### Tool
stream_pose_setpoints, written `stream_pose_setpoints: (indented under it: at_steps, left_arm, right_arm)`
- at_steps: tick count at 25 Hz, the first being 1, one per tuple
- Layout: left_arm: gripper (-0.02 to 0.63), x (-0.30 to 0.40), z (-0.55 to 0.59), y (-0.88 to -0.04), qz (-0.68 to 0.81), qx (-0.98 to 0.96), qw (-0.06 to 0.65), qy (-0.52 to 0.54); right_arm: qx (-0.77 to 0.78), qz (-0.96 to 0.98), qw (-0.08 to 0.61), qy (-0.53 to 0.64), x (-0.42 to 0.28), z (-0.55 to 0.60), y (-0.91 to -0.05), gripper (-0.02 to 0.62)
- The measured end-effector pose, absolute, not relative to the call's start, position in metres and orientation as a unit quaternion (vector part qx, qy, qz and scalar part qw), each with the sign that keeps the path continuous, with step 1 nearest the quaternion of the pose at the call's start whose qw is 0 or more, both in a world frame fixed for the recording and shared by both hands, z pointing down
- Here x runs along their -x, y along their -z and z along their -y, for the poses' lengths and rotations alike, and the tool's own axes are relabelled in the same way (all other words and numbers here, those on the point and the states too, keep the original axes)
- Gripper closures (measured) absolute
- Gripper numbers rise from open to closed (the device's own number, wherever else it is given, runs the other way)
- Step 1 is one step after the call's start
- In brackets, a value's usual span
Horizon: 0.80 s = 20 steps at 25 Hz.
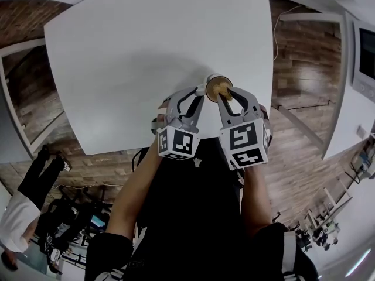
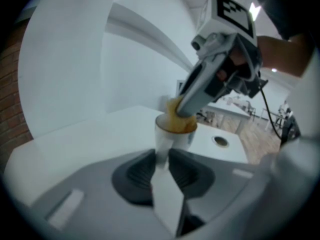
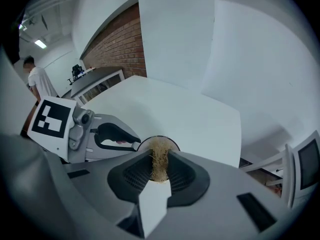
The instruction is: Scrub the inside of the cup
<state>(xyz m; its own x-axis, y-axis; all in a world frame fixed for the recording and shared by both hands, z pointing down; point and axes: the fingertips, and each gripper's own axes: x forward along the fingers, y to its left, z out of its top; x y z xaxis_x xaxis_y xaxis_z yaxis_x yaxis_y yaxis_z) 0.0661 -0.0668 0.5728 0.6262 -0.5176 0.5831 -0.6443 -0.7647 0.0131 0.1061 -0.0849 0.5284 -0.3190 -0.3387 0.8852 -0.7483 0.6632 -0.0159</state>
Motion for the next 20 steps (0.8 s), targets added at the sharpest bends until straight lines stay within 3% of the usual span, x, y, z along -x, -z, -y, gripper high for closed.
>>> stream_pose_setpoints:
  at_steps: [8,15,20]
  left_arm:
    - [0.523,-0.067,0.067,-0.573,0.326,-0.894,0.110,-0.289]
    - [0.533,-0.073,0.059,-0.573,0.323,-0.893,0.115,-0.291]
    - [0.534,-0.075,0.058,-0.572,0.328,-0.890,0.121,-0.292]
  right_arm:
    - [-0.317,0.767,0.520,-0.203,-0.093,0.093,-0.564,0.528]
    - [-0.367,0.799,0.363,-0.309,-0.092,0.098,-0.540,0.531]
    - [-0.361,0.784,0.394,-0.315,-0.091,0.097,-0.557,0.532]
